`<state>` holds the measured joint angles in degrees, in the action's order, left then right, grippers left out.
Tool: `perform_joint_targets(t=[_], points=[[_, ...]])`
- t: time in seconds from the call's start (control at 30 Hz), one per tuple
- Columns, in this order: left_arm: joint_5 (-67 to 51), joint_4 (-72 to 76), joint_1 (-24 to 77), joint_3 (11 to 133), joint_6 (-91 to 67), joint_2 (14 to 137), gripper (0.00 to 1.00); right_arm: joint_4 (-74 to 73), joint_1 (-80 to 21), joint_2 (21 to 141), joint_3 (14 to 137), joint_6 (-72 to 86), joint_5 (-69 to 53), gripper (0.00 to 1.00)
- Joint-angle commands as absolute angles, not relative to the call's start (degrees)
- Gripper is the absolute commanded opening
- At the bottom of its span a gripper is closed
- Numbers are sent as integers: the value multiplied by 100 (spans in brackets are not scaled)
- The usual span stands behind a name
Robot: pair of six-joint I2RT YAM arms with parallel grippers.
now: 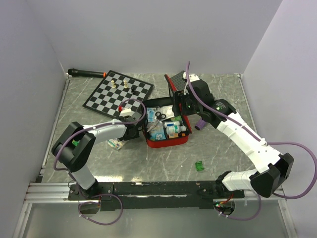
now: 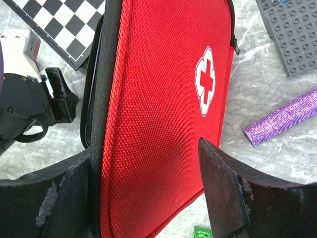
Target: Organize the medicine kit
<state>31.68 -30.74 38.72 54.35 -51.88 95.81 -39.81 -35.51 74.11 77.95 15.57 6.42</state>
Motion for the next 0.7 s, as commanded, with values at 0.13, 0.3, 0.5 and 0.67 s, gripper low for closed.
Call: perform_joint_targets(t=[0.13, 0.3, 0.5, 0.67], points=[[3296, -3217, 3876, 5335, -5247, 9835, 44, -3867, -3586, 7216, 7752, 1547, 686, 76], [3217, -3173, 3876, 5291, -5203, 9791, 28, -3867, -3586, 7198, 7743, 1538, 703, 76], [2971, -2971, 3841, 5168, -5115, 9686, 1, -3850, -3586, 7163, 7699, 1538, 703, 76], [2603, -2751, 3850, 5010, -5054, 9178, 1, -3867, -3586, 7111, 7690, 1529, 712, 75]])
